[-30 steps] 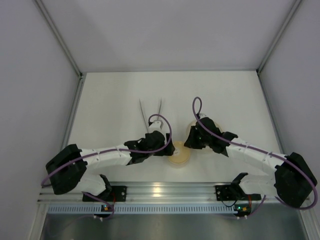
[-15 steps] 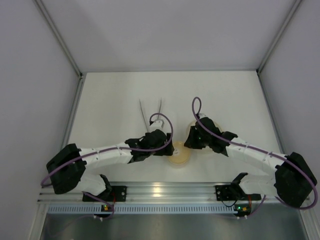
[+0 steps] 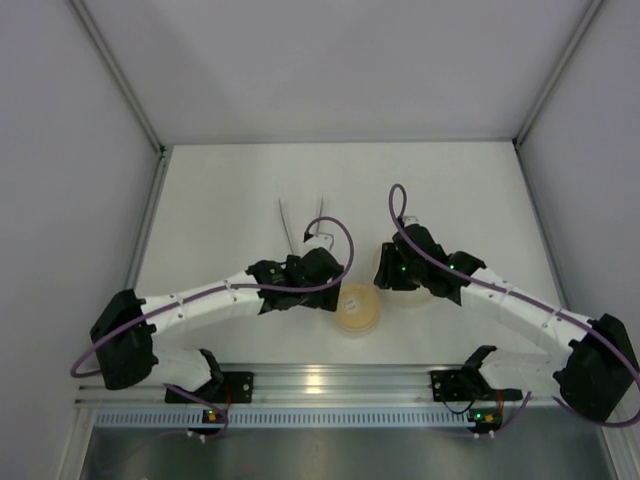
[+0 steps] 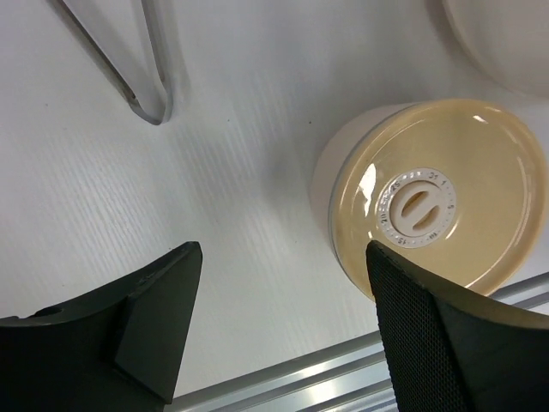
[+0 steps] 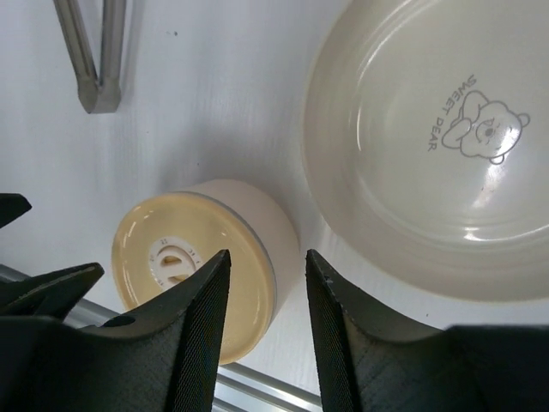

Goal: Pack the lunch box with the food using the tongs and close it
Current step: Close the box lid on the packing box, then reset both arms

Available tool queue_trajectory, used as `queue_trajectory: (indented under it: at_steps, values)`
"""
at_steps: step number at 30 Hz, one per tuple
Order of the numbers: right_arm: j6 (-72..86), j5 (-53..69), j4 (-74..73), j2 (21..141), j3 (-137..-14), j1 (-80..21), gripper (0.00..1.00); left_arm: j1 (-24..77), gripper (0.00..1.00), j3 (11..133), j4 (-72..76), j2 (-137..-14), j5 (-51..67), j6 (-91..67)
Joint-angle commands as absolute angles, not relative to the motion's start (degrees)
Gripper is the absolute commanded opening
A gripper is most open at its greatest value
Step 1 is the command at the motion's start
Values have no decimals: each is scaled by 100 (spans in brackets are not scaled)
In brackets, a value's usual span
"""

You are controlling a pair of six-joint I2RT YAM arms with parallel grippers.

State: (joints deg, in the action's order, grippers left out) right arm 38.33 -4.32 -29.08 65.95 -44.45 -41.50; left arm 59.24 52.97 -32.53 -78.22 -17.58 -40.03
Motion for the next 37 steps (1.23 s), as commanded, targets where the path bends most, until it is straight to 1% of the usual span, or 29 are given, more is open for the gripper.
queue_trajectory:
  at_steps: [1,7,10,12,13,14,15,16,17,18,19,22,28,33,37]
  values:
    - [3639,-686,-3252,6346,-5000,-4201,40,5941,83,5861,-3665,-7559,-1986,-3700]
    - [3498,-799,-3533,6109,-5528,-4201,46,5933,84,6582,-3867,-7295,-2275,-3367]
    - [3402,-1027,-3682,5819,-5756,-4201,51,5924,86,6828,-3920,-7041,-2635,-3130]
    - [3349,-1186,-3770,5547,-5967,-4201,58,5933,87,6925,-3946,-6812,-2847,-2866]
    - [3279,-1326,-3831,5346,-6029,-4201,62,5933,88,6961,-3929,-6733,-3048,-2761]
    - [3235,-1414,-3858,5257,-6142,-4201,74,5924,88,6952,-3920,-6532,-3163,-2577]
    - [3208,-1511,-3911,5169,-6222,-4201,80,5924,89,6909,-3894,-6417,-3268,-2497]
    - [3112,-1677,-3981,5003,-6266,-4201,99,5924,90,6752,-3754,-6286,-3383,-2409]
    - [3077,-1774,-4034,4923,-6371,-4201,99,5924,93,6646,-3657,-5980,-3575,-2269]
    - [3007,-1976,-4130,4783,-6416,-4201,100,5924,98,6410,-3421,-5655,-3638,-2120]
    - [2980,-2082,-4131,4712,-6451,-4201,100,5924,99,6285,-3280,-5651,-3639,-2118]
    - [2874,-2460,-4245,4370,-6451,-4201,100,5933,99,6065,-3085,-5256,-3674,-1890]
    - [2856,-2803,-4307,3824,-6276,-4201,99,5924,99,5705,-3059,-5177,-3920,-1828]
    - [2839,-2900,-4342,3613,-6144,-4201,100,5924,99,5379,-2813,-4905,-3946,-1758]
    - [2830,-3023,-4342,3612,-6126,-4201,100,5924,99,5344,-2821,-4913,-3929,-1723]
